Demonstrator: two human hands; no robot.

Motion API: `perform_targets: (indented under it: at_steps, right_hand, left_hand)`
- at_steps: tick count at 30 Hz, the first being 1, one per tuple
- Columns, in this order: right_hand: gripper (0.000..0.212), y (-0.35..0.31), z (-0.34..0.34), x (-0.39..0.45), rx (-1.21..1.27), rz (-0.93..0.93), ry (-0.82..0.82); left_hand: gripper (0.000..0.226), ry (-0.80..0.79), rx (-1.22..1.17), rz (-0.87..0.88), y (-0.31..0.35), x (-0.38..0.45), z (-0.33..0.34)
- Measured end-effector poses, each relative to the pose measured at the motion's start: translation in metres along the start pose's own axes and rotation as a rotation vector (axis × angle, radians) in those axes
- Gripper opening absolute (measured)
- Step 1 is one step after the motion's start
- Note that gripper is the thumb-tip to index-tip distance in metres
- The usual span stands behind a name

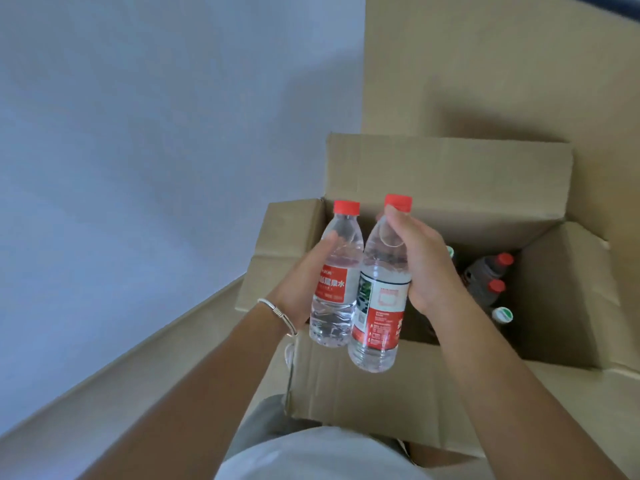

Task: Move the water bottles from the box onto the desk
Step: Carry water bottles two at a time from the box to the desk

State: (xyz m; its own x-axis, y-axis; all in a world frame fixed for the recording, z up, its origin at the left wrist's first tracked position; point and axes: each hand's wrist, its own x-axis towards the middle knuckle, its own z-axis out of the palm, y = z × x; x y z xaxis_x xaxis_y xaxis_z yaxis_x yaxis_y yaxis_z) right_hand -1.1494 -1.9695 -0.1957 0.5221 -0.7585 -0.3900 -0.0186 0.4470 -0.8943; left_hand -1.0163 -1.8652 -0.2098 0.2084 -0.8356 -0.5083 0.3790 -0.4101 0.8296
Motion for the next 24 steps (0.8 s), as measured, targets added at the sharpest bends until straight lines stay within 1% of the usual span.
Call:
perform_targets:
  at_steps: [3,6,10,14,16,18,19,21,23,24]
  right_hand:
    - [0.041,-0.001,0.024,-0.005,-0.053,0.124,-0.030]
    - [0.046,-0.001,0.046,-0.009,-0.169,0.176,-0.079]
    - [0.045,0.005,0.087,-0.021,-0.307,0.142,-0.141]
    - [0.040,0.024,0.145,-0.038,-0.319,0.176,-0.177]
    - [0.046,0.039,0.179,-0.046,-0.421,0.194,-0.243]
    - [0.055,0.056,0.217,-0.060,-0.530,0.206,-0.316]
    - [0.053,0.063,0.233,-0.065,-0.564,0.208,-0.352]
    - [0.039,0.081,0.273,-0.080,-0.638,0.245,-0.462]
    - [0.027,0.100,0.312,-0.099,-0.723,0.283,-0.580]
    - [0.027,0.107,0.327,-0.108,-0.766,0.290,-0.636]
  left_hand:
    - [0.040,0.103,-0.036,0.045,-0.006,-0.025,-0.011]
    - [0.043,0.136,-0.063,0.090,-0.016,-0.050,-0.026]
    - [0.060,0.174,-0.164,0.104,-0.028,-0.083,-0.051]
    - [0.059,0.279,-0.241,0.136,-0.038,-0.124,-0.083]
    - [0.067,0.340,-0.244,0.146,-0.046,-0.147,-0.109]
    - [0.066,0.401,-0.267,0.165,-0.058,-0.177,-0.136]
    - [0.063,0.428,-0.290,0.167,-0.064,-0.189,-0.147]
    - [0.059,0.491,-0.368,0.180,-0.081,-0.220,-0.175]
    - [0.062,0.547,-0.439,0.187,-0.102,-0.250,-0.203]
    - [0.065,0.571,-0.459,0.185,-0.112,-0.262,-0.215]
